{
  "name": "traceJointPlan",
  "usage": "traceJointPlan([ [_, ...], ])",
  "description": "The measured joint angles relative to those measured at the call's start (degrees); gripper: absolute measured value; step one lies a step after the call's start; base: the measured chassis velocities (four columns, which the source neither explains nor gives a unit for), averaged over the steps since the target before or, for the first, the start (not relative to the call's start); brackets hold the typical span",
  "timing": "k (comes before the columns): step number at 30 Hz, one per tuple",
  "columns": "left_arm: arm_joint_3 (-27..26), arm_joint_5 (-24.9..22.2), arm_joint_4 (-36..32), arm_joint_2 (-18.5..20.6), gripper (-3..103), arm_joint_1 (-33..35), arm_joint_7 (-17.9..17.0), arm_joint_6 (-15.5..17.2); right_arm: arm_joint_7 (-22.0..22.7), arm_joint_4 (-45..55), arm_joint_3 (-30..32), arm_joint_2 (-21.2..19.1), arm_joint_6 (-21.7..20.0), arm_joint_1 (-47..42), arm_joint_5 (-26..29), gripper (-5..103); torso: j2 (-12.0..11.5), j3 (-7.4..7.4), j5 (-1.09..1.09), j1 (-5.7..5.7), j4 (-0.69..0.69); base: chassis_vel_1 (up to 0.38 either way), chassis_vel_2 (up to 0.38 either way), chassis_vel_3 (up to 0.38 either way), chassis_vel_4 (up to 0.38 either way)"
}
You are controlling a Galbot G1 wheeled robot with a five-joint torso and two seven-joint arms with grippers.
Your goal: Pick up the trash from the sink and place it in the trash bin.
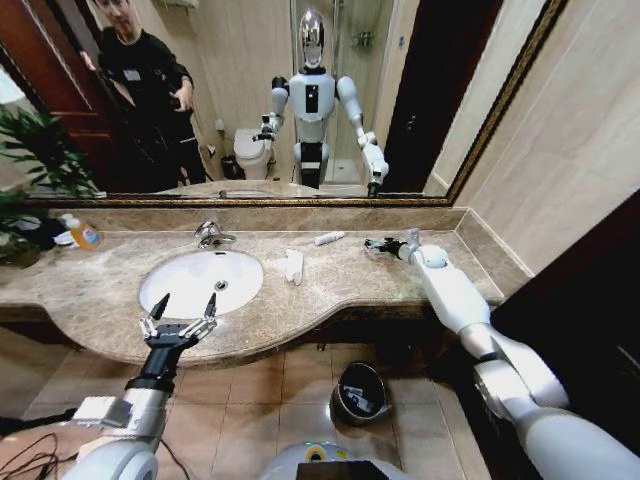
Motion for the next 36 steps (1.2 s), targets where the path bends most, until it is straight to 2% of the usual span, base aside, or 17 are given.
traceJointPlan([
  [7,0.00,0.00,0.00,0.00,100,0.00,0.00,0.00,-0.13,-0.75,0.49,0.78,0.06,-0.10,-0.91,100,0.00,0.00,0.00,0.00,0.00,0.000,0.000,0.000,0.000],
  [8,0.00,0.00,0.00,0.00,100,0.00,0.00,0.00,-0.14,-0.82,0.58,1.22,0.02,-0.16,-1.07,102,0.00,0.00,-0.01,0.00,0.00,0.000,0.000,0.000,0.000],
  [10,0.00,0.00,0.00,0.00,100,0.00,0.00,0.00,-0.14,-0.91,0.60,1.40,0.07,-0.17,-1.20,99,0.00,0.00,-0.02,0.00,0.00,0.000,0.000,0.000,0.000],
  [13,0.00,0.00,0.00,0.00,100,0.00,0.00,0.00,-0.06,-1.06,0.66,1.91,0.24,-0.18,-1.29,86,0.01,-0.01,-0.02,-0.01,0.00,0.000,0.000,0.000,0.000],
  [14,0.00,0.00,0.00,0.00,100,0.00,0.00,0.00,-0.06,-1.06,0.66,1.91,0.24,-0.18,-1.29,86,0.01,-0.01,-0.02,-0.01,0.00,0.000,0.000,0.000,0.000],
  [17,0.00,0.00,0.00,0.00,100,0.00,0.00,0.00,0.17,-0.51,0.44,1.86,0.24,-0.44,-1.30,70,0.00,-0.01,-0.01,-0.01,-0.01,0.000,0.000,0.000,0.000],
  [20,0.00,0.00,0.00,0.00,100,0.00,0.00,0.00,0.27,0.26,0.12,1.60,0.18,-0.83,-1.28,65,0.00,-0.01,0.00,-0.01,0.00,0.000,0.000,0.000,0.000],
  [22,0.00,0.00,0.00,0.00,100,0.00,0.00,0.00,0.48,1.27,-0.26,1.16,0.14,-1.42,-1.14,54,0.00,-0.01,0.00,-0.01,0.01,0.000,0.000,0.000,0.000],
  [23,0.00,0.00,0.00,0.00,100,0.00,0.00,0.00,0.48,1.27,-0.26,1.16,0.14,-1.42,-1.14,54,0.00,-0.01,0.00,-0.01,0.01,0.000,0.000,0.000,0.000],
  [25,0.00,0.00,0.00,0.00,100,0.00,0.00,0.00,0.79,2.46,-0.59,0.54,0.05,-2.11,-0.92,43,0.01,-0.01,0.00,-0.01,0.02,0.000,0.000,0.000,0.000],
  [26,0.00,0.00,0.00,0.00,100,0.00,0.00,0.00,0.79,2.46,-0.59,0.54,0.05,-2.11,-0.92,43,0.01,-0.01,0.00,-0.01,0.02,0.000,0.000,0.000,0.000],
  [29,0.00,0.00,0.00,0.00,100,0.00,0.00,0.00,1.78,4.48,-1.09,-0.29,-0.16,-3.28,-0.35,27,0.00,0.00,0.00,-0.01,0.01,0.000,0.000,0.000,0.000],
  [31,0.00,0.00,0.00,0.00,100,0.00,0.00,0.00,2.19,5.55,-1.24,-0.60,-0.27,-3.86,-0.15,27,0.00,0.00,0.00,0.00,0.00,0.000,0.000,0.000,0.000],
  [33,0.00,0.00,0.00,0.00,100,0.00,0.00,0.00,4.14,9.93,-1.62,-1.65,-1.36,-5.90,2.12,16,-0.01,0.01,0.01,0.01,0.00,0.000,0.000,0.000,0.000],
  [36,0.00,0.00,0.00,0.00,100,0.00,0.00,0.00,6.07,16.00,-2.11,-3.24,-2.52,-8.66,6.71,10,-0.02,0.02,0.04,0.01,0.00,0.000,0.000,0.000,0.000],
])
